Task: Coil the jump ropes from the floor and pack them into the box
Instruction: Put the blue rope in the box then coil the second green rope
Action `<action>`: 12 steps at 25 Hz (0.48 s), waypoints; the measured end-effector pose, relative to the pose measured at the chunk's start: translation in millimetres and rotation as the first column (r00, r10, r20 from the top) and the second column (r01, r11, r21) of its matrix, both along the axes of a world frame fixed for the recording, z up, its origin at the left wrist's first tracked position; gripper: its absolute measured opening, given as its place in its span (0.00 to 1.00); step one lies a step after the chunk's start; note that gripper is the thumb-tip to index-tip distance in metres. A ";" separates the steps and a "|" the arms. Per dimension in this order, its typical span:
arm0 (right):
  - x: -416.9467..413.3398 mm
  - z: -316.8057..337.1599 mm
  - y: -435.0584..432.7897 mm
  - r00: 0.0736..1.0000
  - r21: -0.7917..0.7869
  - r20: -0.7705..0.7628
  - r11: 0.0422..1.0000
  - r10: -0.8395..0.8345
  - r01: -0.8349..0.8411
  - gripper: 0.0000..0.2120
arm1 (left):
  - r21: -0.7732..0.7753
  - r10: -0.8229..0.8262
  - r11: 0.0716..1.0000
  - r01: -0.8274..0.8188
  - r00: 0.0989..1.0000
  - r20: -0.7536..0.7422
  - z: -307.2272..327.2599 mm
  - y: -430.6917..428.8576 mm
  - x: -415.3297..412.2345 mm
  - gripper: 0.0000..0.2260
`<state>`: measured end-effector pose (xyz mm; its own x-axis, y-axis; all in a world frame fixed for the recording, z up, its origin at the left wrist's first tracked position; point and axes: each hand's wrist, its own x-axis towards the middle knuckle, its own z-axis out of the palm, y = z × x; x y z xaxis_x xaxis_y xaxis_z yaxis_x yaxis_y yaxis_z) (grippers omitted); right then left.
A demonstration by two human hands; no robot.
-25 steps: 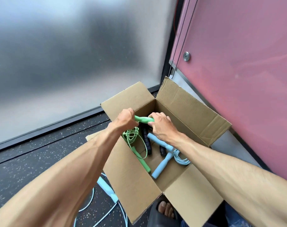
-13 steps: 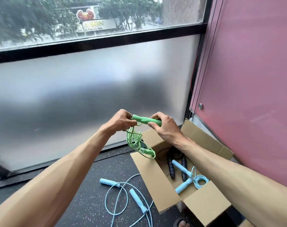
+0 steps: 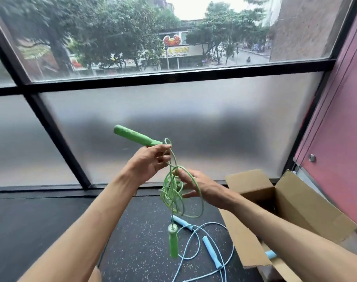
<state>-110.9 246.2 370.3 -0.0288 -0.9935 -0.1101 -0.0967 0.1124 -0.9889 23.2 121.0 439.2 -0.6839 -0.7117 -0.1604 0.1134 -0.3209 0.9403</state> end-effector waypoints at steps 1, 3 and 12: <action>11.5 2.0 -2.4 0.997 0.009 0.073 0.999 0.035 -0.036 0.16 | 0.048 0.044 0.998 -0.041 0.998 -0.048 -0.9 -1.4 10.7 0.05; 22.2 3.2 -4.4 0.965 0.047 0.262 0.998 0.015 -0.029 0.17 | 0.101 0.092 0.991 -0.082 0.991 -0.098 -3.8 -3.4 23.7 0.10; 12.1 -12.5 -22.2 0.867 0.347 0.461 0.862 0.187 -0.370 0.43 | -0.117 0.229 0.966 -0.230 0.973 -0.023 -30.7 -25.1 38.9 0.23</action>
<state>-98.9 224.0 357.8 0.3797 -0.8096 -0.4477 0.2031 0.5451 -0.8134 62.1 96.0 408.5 -0.5015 -0.8631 -0.0606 0.1799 -0.1725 0.9684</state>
